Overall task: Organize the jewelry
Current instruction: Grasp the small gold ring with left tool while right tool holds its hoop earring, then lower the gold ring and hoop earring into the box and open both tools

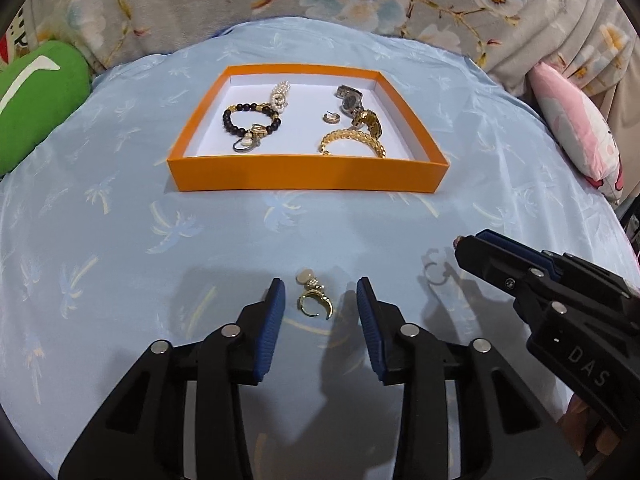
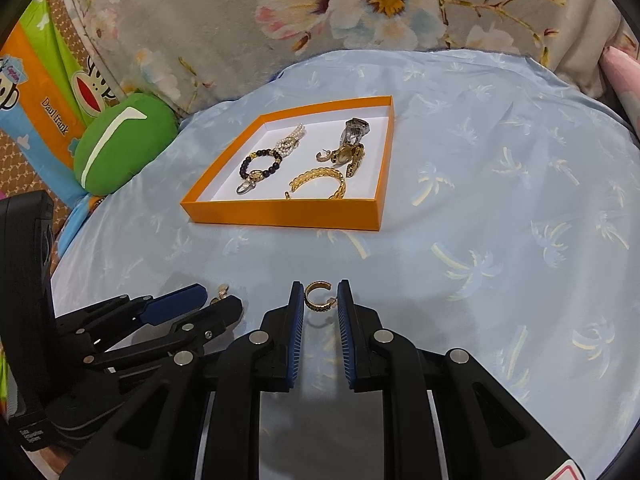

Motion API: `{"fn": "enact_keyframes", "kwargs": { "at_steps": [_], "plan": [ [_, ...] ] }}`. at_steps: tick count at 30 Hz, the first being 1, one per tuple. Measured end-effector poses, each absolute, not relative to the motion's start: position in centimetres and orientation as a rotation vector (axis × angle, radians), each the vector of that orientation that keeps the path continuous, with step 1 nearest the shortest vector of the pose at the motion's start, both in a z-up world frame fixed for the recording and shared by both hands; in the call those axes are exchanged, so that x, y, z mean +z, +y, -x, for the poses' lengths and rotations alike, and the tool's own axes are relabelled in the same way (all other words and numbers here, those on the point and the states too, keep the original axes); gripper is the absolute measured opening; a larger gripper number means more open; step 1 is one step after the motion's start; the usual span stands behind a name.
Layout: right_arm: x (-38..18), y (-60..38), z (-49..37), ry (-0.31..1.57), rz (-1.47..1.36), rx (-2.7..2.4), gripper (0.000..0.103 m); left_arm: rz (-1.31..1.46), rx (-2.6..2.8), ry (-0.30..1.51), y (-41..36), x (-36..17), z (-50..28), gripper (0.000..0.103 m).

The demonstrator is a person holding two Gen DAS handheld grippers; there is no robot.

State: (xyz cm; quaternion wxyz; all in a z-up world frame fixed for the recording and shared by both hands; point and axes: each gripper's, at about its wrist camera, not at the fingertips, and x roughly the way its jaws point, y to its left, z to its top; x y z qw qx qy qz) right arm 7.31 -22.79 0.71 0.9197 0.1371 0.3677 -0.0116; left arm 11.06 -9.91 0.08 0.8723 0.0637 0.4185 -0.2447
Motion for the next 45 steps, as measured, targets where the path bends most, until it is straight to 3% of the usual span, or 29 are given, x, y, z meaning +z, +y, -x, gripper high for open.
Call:
{"fn": "enact_keyframes", "kwargs": {
  "at_steps": [2,3,14,23,32,40,45],
  "plan": [
    [0.7,-22.8,-7.3,0.756,-0.281,-0.023,0.016,-0.133,-0.513,0.876,-9.9,0.0,-11.1,0.015],
    [0.8,-22.7,-7.3,0.754,-0.280,-0.022,0.016,-0.131,-0.515,0.879,-9.9,0.0,-11.2,0.013],
    [3.4,-22.0,-8.4,0.717,-0.235,0.010,0.016,-0.101,-0.534,0.840,-8.9,2.5,-11.7,0.013],
    [5.9,-22.7,-15.8,0.683,-0.240,0.059,0.016,-0.081,-0.489,0.760,-9.0,6.2,-18.4,0.013],
    [4.2,-23.6,-23.0,0.709,-0.255,0.045,0.016,-0.098,-0.447,0.782,-11.1,4.1,-24.7,0.013],
    [2.5,-23.6,-25.5,0.732,-0.244,0.035,0.017,-0.106,-0.439,0.794,-11.4,2.7,-26.0,0.014],
    [2.9,-23.9,-25.1,0.708,-0.247,0.029,0.018,-0.103,-0.423,0.783,-11.1,2.8,-25.8,0.023]
  ]
}}
